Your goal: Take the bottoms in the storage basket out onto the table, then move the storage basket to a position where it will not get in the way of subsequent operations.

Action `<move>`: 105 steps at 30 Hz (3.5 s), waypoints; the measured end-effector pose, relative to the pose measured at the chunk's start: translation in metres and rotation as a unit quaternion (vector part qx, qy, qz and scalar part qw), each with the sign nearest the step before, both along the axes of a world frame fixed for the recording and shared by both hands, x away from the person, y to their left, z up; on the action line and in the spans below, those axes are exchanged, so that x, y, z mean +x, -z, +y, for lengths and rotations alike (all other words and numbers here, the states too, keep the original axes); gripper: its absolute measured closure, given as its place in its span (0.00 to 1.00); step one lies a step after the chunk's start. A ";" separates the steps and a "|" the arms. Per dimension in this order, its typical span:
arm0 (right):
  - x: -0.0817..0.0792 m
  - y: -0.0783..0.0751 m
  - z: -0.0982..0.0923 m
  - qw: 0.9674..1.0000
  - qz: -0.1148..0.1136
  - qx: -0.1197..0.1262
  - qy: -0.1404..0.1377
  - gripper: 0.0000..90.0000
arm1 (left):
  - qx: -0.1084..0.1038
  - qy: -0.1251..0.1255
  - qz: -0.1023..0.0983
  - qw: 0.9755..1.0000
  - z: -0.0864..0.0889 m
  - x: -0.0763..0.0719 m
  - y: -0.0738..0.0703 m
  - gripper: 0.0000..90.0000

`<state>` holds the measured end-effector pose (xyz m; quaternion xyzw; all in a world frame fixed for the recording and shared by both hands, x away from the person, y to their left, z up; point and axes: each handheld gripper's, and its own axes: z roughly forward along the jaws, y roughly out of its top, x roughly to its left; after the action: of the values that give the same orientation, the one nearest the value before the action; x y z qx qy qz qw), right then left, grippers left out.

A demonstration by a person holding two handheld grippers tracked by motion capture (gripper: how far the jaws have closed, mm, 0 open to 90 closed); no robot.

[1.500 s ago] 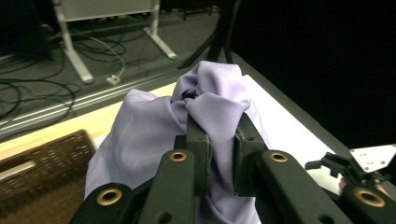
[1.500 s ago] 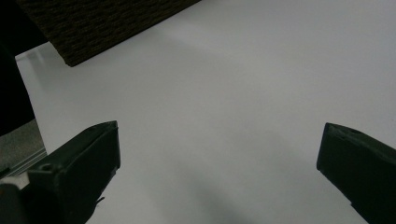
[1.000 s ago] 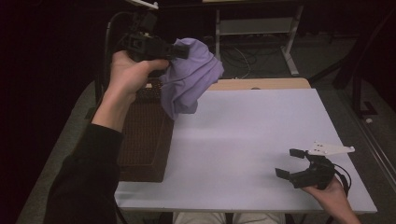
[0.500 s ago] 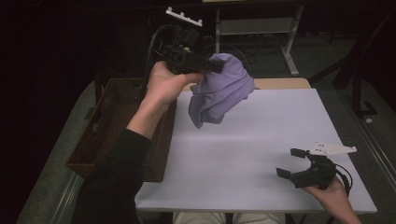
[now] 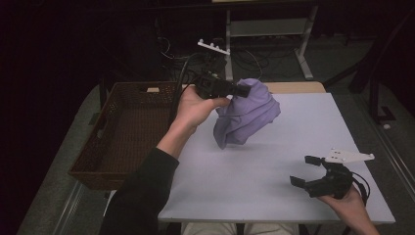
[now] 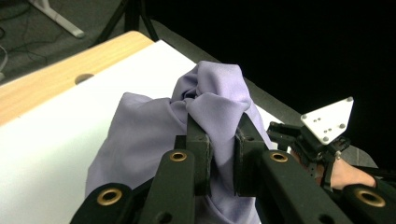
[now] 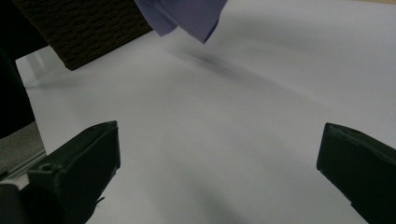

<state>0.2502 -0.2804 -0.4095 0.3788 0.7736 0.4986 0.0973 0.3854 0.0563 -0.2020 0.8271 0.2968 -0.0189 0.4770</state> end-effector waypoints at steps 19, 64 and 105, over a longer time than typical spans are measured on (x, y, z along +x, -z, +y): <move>0.000 0.000 0.000 1.000 0.001 -0.001 -0.001 0.00 | 0.002 0.023 0.017 1.000 -0.019 -0.001 0.054 0.89; 0.000 0.001 0.003 1.000 0.004 -0.006 -0.008 0.00 | 0.026 0.038 0.051 0.998 -0.063 0.011 0.134 0.87; 0.012 -0.008 0.016 0.999 0.007 -0.043 -0.014 0.00 | -0.004 -0.041 0.027 0.999 -0.002 -0.011 0.167 0.12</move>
<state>0.2627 -0.2649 -0.4018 0.3667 0.8000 0.4639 0.1013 0.3744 0.0544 -0.3692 0.8117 0.3428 -0.0226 0.4724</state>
